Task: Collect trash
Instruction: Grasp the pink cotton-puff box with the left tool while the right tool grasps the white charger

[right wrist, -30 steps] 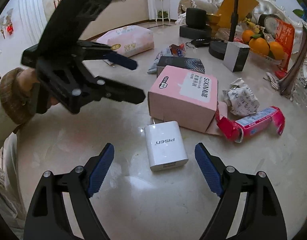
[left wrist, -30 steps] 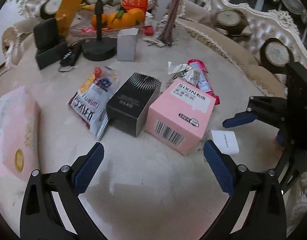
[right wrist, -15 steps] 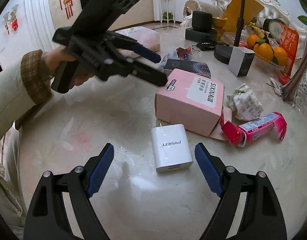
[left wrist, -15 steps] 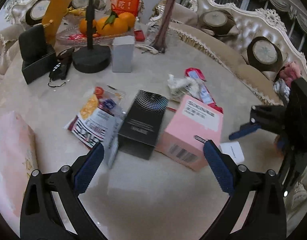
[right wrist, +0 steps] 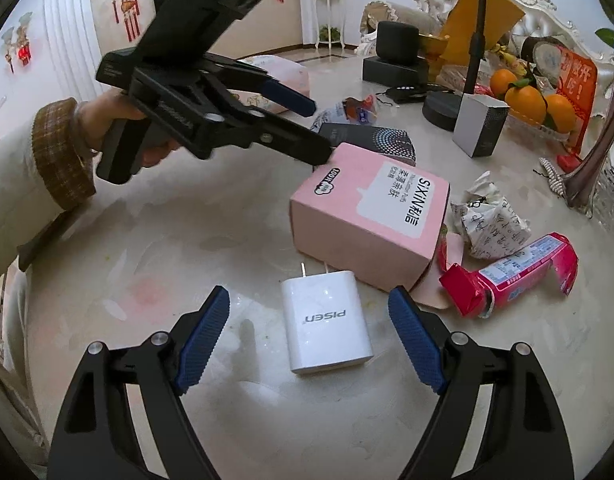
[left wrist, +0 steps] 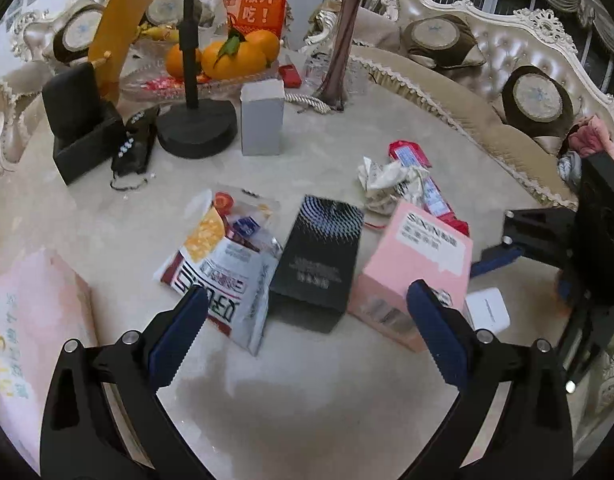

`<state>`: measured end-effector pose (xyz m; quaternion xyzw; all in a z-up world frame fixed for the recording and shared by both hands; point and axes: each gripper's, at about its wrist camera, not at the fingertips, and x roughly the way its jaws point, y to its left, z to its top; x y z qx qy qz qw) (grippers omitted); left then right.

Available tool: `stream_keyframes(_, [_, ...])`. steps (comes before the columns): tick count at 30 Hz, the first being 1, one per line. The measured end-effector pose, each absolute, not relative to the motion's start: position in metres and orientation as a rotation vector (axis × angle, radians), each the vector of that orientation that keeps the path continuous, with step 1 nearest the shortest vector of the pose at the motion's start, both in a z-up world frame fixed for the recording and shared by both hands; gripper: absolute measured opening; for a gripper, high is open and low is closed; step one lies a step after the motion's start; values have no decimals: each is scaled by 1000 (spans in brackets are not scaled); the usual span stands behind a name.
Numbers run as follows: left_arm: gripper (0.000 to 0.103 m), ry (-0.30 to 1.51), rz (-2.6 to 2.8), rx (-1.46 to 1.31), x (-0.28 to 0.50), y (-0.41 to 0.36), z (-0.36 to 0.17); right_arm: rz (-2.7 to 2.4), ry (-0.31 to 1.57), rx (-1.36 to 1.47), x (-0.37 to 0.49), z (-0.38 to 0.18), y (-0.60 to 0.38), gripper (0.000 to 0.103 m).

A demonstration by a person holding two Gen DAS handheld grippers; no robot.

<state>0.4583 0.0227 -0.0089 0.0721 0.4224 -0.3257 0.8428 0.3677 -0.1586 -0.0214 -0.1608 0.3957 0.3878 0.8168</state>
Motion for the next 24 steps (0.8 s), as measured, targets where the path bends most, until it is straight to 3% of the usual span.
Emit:
stream_keyframes(2, [97,903,-710,164,453,21,-10,844,873,-343,368,-25,-159,59])
stream_keyframes(7, [97,881,-804,192,436,4,-2,843,872,-343,367,-25,-162,53])
stream_keyframes(9, [97,879,-830,221,432,-7,1,818,870,-353,367,-24,-168,37])
stream_keyframes(24, [97,832,-863,335,429,-57,6,804,899,-329,353,-23,-201,37])
